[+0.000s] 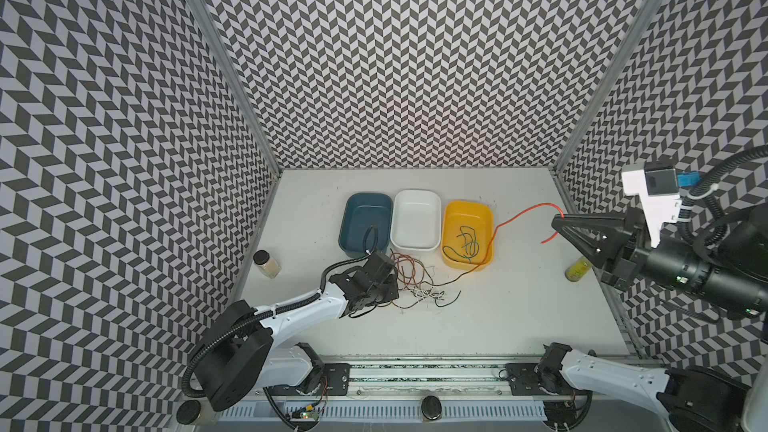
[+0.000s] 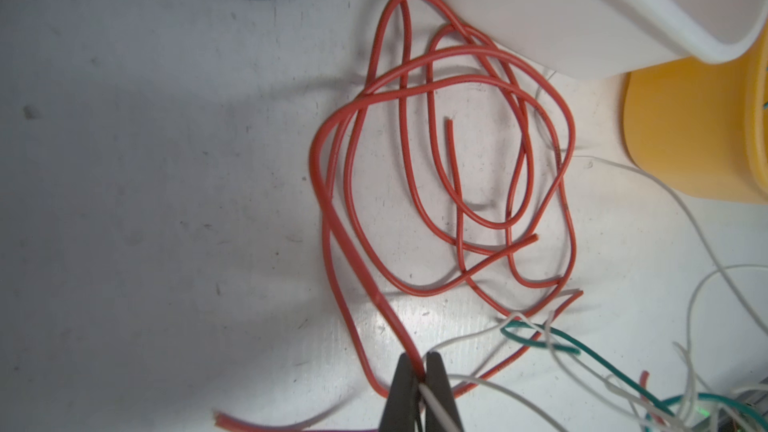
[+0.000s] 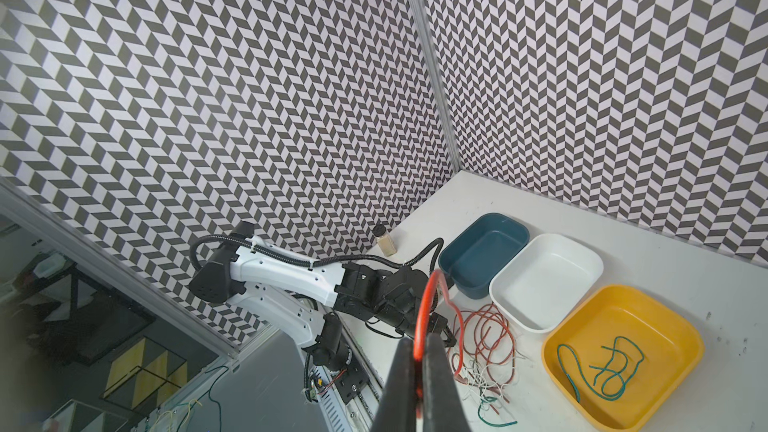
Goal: Untangle the cables
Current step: 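Hold the red wire stretched with the right gripper while the left gripper lifts the bundle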
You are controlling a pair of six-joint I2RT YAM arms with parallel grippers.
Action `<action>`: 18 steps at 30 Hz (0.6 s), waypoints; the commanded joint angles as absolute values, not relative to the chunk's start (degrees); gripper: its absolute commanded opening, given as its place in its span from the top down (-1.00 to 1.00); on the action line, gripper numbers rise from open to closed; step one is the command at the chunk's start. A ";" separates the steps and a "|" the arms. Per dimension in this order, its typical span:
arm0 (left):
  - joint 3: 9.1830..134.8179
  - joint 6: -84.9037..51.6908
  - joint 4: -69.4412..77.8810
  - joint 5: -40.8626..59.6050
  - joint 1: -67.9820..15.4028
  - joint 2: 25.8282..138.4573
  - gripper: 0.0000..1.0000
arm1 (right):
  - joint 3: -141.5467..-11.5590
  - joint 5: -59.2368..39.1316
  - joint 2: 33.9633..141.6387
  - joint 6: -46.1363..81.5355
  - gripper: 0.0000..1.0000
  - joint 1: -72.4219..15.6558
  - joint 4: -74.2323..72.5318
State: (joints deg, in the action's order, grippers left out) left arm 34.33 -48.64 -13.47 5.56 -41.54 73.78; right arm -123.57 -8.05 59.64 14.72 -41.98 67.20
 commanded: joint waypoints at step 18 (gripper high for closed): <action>42.45 -38.21 -14.76 8.28 -40.79 62.66 -0.89 | -95.73 -12.23 48.18 16.93 1.00 -41.68 54.68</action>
